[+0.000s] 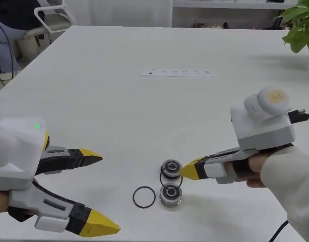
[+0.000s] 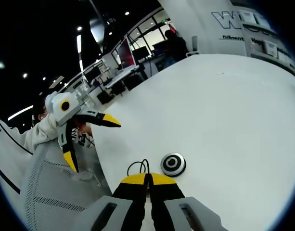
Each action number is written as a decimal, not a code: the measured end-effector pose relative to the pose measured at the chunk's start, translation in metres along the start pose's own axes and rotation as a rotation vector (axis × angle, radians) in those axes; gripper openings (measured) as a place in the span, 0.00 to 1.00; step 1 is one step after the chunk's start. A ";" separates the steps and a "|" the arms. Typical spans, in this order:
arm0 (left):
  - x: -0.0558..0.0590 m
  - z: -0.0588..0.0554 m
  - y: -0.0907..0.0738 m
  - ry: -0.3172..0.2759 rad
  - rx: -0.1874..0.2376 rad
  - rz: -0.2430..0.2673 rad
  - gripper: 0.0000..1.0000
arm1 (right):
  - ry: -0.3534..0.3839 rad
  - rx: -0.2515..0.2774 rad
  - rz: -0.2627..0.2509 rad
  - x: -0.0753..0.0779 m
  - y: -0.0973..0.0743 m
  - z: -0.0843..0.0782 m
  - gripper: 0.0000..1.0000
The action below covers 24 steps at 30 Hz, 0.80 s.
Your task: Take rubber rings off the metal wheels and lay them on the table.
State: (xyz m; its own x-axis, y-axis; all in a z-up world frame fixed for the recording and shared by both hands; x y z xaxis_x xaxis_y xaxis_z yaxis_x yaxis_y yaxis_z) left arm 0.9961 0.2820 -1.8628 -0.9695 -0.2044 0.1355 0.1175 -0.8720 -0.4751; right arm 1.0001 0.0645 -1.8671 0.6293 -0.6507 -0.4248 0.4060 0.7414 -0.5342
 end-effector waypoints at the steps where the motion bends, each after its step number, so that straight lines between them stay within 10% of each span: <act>1: 0.000 -0.001 0.000 -0.003 -0.003 -0.003 0.89 | 0.000 0.003 0.001 -0.001 0.000 0.001 0.00; 24: 0.005 -0.005 0.002 -0.013 -0.031 -0.035 0.88 | -0.036 0.024 0.075 -0.028 0.019 0.006 0.00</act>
State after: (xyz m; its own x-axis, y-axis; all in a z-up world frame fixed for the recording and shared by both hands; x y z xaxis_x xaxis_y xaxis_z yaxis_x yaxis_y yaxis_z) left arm 0.9908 0.2812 -1.8675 -0.9699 -0.1797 0.1641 0.0762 -0.8646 -0.4967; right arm 0.9946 0.0978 -1.8610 0.6817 -0.5869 -0.4368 0.3723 0.7922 -0.4835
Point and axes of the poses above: the centre of the closed fingertips' face, and the gripper's own axes: y roughly forward along the fingers, x roughly to its right, z roughly out of its top, the point moved 7 cm from there along -y, roughly backward along the fingers, and after that the axes turned 4 degrees about x, right-handed, at the moved point
